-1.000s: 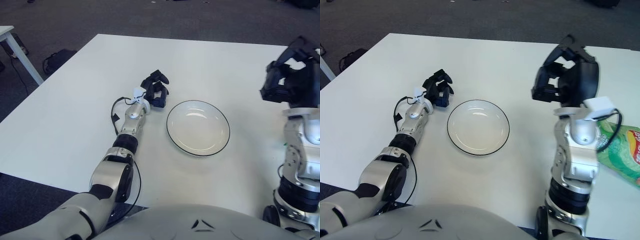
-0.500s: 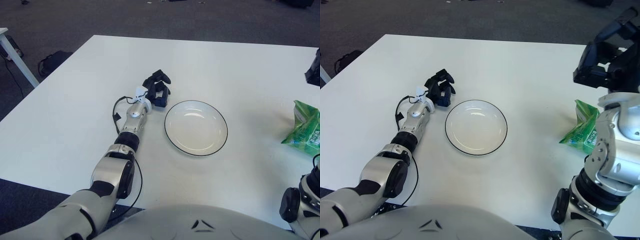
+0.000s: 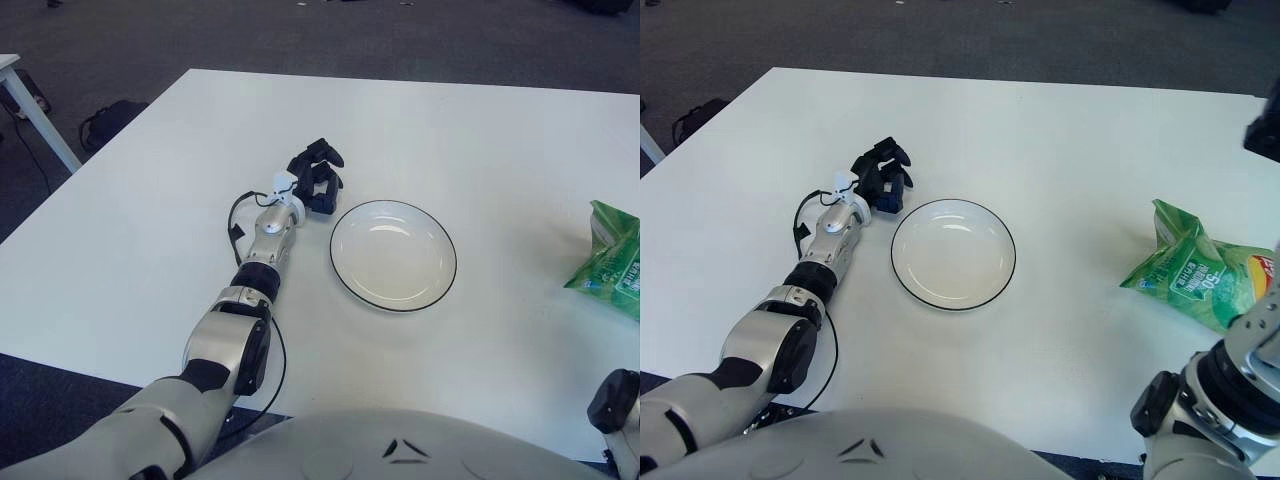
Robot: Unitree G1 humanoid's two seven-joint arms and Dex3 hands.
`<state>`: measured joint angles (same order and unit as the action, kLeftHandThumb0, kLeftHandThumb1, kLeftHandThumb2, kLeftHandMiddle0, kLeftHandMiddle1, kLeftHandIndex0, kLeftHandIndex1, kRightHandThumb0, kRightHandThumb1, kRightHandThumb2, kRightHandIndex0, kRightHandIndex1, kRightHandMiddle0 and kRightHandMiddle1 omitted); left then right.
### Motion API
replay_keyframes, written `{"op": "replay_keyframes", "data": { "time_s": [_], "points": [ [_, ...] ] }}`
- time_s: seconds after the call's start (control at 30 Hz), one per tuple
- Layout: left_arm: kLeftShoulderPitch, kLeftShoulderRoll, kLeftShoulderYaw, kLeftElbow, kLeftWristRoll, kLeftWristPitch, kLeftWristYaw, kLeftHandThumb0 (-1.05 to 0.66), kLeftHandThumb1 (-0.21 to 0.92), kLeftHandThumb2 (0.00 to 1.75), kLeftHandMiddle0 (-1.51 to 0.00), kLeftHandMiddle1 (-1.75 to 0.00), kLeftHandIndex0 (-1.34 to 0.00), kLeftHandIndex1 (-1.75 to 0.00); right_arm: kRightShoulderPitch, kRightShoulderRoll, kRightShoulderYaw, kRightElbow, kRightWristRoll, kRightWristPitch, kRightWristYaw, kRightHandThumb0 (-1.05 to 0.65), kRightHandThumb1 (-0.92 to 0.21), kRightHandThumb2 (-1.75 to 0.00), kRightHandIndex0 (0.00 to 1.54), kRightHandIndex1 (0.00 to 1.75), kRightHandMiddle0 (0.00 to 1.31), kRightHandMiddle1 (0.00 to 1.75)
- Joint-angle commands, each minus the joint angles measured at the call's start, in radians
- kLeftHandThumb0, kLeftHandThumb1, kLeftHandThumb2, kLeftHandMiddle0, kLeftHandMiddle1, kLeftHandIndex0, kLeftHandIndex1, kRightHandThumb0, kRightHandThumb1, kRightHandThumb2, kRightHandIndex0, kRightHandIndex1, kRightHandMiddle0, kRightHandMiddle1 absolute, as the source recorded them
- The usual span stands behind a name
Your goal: Put the snack into the plate.
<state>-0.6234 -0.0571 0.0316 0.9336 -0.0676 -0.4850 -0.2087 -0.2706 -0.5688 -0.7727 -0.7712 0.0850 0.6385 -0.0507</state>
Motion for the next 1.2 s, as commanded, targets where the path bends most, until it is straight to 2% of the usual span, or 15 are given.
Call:
{"op": "replay_keyframes", "data": {
  "time_s": [0.0,0.2,0.33,0.5,0.63,0.77,0.93,1.13,1.17],
  "points": [
    [0.076,0.006,0.0,0.038,0.01,0.017,-0.002,-0.01,0.08,1.59,-0.67,-1.75,-0.67,-1.75,0.039,0.004,-0.027,0.007,-0.03,0.017,-0.001,-0.46,-0.38,-1.24,1.05,1.75,0.57,1.75],
    [0.077,0.013,0.001,0.028,0.012,0.027,0.007,-0.01,0.12,1.55,-0.65,-1.75,-0.64,-1.75,0.073,0.033,-0.035,0.02,-0.052,-0.001,-0.018,-0.46,-0.38,-1.24,1.06,1.75,0.57,1.75],
    [0.079,0.018,0.002,0.017,0.012,0.034,0.009,-0.01,0.14,1.52,-0.63,-1.75,-0.62,-1.75,0.108,0.096,-0.053,0.093,-0.054,-0.057,-0.045,-0.46,-0.37,-1.25,1.06,1.75,0.57,1.75],
    [0.081,0.023,0.001,0.008,0.016,0.035,0.019,-0.01,0.15,1.52,-0.62,-1.75,-0.61,-1.75,0.108,0.127,-0.065,0.194,-0.054,-0.082,-0.084,-0.46,-0.36,-1.26,1.08,1.75,0.58,1.75],
    [0.083,0.026,0.003,0.005,0.019,0.033,0.027,-0.01,0.14,1.53,-0.63,-1.75,-0.62,-1.75,0.102,0.152,-0.092,0.3,-0.031,-0.14,-0.111,-0.47,-0.36,-1.26,1.09,1.75,0.58,1.75],
    [0.082,0.029,0.004,0.006,0.022,0.037,0.037,-0.01,0.14,1.53,-0.63,-1.75,-0.62,-1.75,0.119,0.141,-0.164,0.503,0.014,-0.277,-0.101,-0.48,-0.33,-1.3,1.15,1.75,0.6,1.75],
    [0.082,0.031,0.003,0.003,0.022,0.035,0.038,-0.01,0.13,1.54,-0.64,-1.75,-0.63,-1.75,0.142,0.161,-0.17,0.544,0.033,-0.313,-0.117,-0.49,-0.3,-1.34,1.24,1.75,0.63,1.75],
    [0.084,0.032,0.0,0.002,0.02,0.03,0.03,-0.01,0.11,1.56,-0.65,-1.75,-0.64,-1.75,0.156,0.199,-0.142,0.571,0.058,-0.299,-0.134,-0.49,-0.29,-1.34,1.22,1.75,0.63,1.75],
    [0.085,0.032,-0.001,0.001,0.02,0.031,0.029,-0.01,0.11,1.56,-0.65,-1.75,-0.65,-1.75,0.157,0.203,-0.136,0.616,0.059,-0.318,-0.131,-0.49,-0.29,-1.34,1.22,1.75,0.63,1.75]
  ]
}}
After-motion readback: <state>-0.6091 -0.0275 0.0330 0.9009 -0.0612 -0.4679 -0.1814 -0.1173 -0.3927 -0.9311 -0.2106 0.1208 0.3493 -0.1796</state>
